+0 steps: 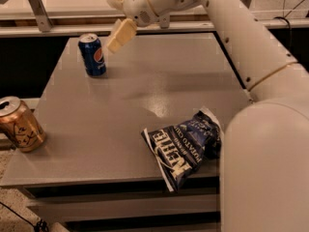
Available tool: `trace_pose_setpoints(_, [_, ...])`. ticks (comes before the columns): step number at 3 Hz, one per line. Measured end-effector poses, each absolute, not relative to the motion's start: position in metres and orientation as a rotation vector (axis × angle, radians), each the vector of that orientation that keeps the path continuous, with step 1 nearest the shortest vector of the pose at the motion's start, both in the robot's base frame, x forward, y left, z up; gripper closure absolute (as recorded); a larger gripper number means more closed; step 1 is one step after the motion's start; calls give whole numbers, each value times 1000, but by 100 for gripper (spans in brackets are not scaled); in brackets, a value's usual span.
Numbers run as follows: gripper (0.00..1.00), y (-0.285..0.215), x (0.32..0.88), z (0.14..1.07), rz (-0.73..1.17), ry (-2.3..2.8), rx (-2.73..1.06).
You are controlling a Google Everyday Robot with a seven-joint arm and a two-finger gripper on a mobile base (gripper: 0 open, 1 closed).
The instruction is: Move pepsi can near orange can
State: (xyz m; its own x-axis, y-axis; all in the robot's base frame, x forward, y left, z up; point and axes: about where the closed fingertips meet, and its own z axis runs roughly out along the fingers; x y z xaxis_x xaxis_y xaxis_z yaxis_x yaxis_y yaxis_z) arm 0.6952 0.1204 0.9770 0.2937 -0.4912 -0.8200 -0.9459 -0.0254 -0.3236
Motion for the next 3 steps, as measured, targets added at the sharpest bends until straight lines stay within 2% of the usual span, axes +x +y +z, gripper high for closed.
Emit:
trace_pose_setpoints(2, [0,119,698,975,640,1397,-1620])
trace_pose_setpoints(3, [0,126,697,957,702,1489,-1543])
